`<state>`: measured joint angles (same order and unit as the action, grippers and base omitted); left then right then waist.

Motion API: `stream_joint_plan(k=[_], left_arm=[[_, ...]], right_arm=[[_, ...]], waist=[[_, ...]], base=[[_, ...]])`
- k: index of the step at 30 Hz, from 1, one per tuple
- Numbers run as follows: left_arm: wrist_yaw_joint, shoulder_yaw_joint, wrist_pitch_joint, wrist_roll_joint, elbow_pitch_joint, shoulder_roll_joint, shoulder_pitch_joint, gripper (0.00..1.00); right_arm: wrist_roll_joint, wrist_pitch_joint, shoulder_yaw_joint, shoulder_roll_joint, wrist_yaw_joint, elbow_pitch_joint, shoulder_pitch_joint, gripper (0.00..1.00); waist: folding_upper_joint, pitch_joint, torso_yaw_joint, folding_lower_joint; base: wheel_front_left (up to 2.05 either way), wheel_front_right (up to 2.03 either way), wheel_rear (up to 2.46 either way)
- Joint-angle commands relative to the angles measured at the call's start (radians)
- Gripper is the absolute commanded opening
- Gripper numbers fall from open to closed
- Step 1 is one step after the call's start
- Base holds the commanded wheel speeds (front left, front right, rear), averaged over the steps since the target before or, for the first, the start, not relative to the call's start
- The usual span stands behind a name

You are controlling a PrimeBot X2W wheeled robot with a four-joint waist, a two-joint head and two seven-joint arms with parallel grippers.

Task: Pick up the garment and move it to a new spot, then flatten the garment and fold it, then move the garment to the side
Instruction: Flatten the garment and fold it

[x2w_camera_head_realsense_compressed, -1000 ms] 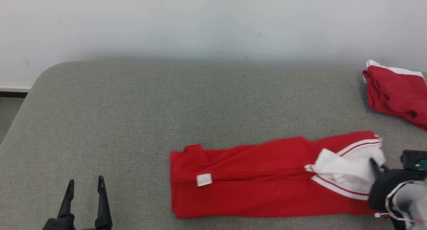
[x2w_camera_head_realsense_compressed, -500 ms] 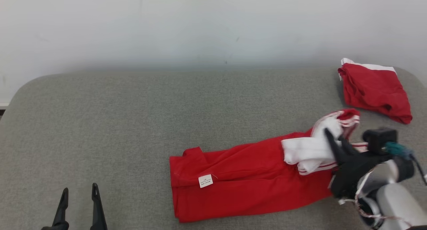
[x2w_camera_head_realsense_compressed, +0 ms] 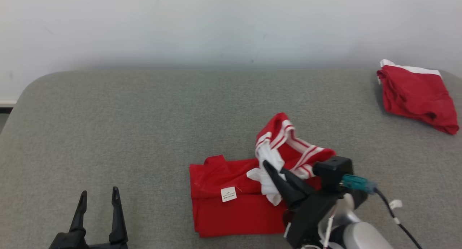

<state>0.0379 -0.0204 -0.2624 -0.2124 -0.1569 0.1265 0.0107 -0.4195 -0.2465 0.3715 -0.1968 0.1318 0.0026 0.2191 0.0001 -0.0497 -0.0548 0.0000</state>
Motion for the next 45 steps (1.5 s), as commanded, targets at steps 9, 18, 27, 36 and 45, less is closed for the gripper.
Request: stream_joint_plan(k=[9,18,27,36,45], left_arm=[[-0.024,-0.018,-0.003,0.017,-0.035,-0.017,0.056,1.00],[-0.041,-0.019,-0.003,0.020,-0.066,-0.033,0.083,1.00],[-0.048,-0.003,-0.003,0.026,-0.082,-0.039,0.078,1.00],[-0.046,0.022,-0.003,0.034,-0.069,-0.034,0.044,1.00],[-0.040,0.043,-0.003,0.038,-0.049,-0.033,0.011,1.00]], right_arm=[[0.027,0.056,0.083,0.089,-0.002,0.197,0.091,0.00],[0.023,0.158,0.131,0.131,-0.002,0.434,0.179,0.00],[-0.034,0.268,0.221,0.145,-0.002,0.479,0.221,1.00],[-0.035,0.300,0.168,0.047,-0.002,0.266,0.184,1.00],[-0.016,0.209,0.010,-0.024,-0.002,0.107,0.077,1.00]], waist=[[-0.0001,-0.025,-0.069,0.0000],[-0.0001,-0.043,-0.113,0.0000],[-0.0001,-0.025,-0.112,0.0000],[-0.0001,0.006,-0.078,0.0000],[-0.0001,0.014,-0.059,0.0000]], base=[[0.00,0.00,0.00],[0.00,0.00,0.00],[0.00,0.00,0.00],[0.00,0.00,0.00],[0.00,0.00,0.00]])
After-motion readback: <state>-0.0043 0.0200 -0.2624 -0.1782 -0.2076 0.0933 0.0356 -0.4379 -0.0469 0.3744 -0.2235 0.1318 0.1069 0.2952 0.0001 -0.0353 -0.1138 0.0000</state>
